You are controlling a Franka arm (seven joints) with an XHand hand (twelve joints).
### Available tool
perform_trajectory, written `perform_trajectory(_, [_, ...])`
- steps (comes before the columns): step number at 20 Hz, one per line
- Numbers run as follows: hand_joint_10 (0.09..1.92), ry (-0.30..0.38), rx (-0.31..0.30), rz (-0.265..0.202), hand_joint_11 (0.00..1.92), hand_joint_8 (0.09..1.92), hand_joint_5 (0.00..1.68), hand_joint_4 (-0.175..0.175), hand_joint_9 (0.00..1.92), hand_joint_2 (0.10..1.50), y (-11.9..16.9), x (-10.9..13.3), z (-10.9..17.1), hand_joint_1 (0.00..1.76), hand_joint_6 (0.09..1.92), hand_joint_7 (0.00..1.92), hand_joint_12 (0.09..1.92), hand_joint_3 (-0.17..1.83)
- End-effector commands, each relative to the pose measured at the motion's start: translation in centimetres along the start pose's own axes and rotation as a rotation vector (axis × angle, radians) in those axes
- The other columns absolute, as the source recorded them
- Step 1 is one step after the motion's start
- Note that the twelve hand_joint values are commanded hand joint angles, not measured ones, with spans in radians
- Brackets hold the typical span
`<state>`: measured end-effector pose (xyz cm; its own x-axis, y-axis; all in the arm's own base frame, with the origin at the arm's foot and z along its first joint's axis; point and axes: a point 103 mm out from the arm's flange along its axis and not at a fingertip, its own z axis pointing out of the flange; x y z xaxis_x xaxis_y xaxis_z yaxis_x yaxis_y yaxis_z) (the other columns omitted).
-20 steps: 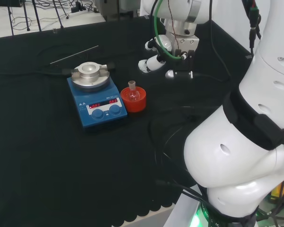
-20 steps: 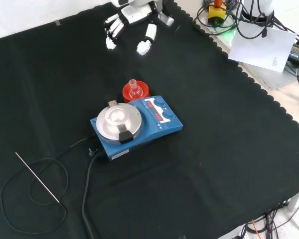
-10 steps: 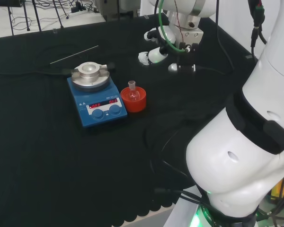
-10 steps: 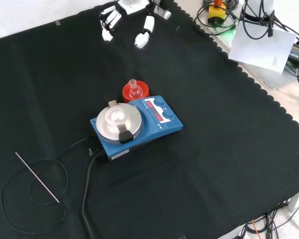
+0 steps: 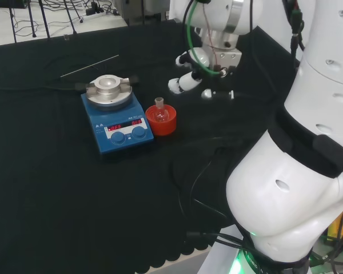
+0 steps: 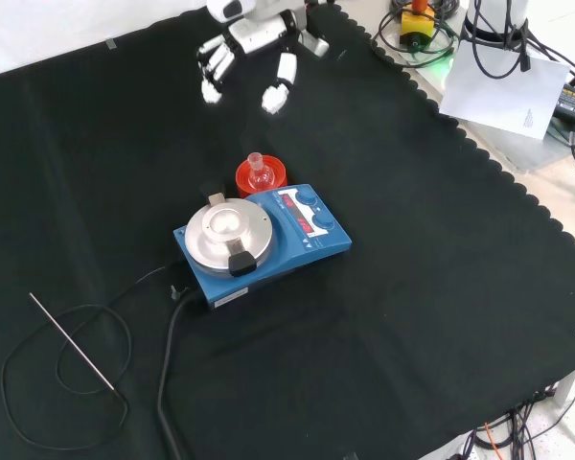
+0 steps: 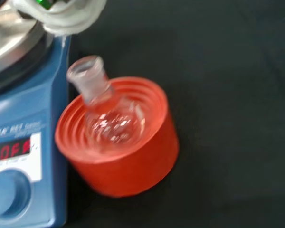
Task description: Pick up the round-bottom flask.
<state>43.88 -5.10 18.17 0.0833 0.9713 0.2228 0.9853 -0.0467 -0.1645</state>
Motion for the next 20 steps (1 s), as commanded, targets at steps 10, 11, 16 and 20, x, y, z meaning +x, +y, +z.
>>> perform_trajectory(10, [0.69,-0.032,0.078,-0.062,0.0,0.68,0.6,-0.055,0.48,0.65,0.1,4.0,5.2,0.78,0.09,0.31,1.38,0.49])
perform_trajectory(11, [0.69,-0.025,0.075,-0.06,0.0,0.68,0.6,-0.055,0.48,0.65,0.1,3.9,5.2,0.78,0.09,0.31,1.38,0.49])
perform_trajectory(16, [0.69,-0.029,0.075,-0.054,0.0,0.68,0.61,-0.055,0.48,0.65,0.1,3.9,5.6,0.79,0.09,0.31,1.38,0.5])
perform_trajectory(20, [0.69,-0.018,0.077,-0.046,0.0,0.68,0.61,-0.054,0.48,0.64,0.4,3.5,5.7,0.8,0.09,0.31,1.38,0.5])
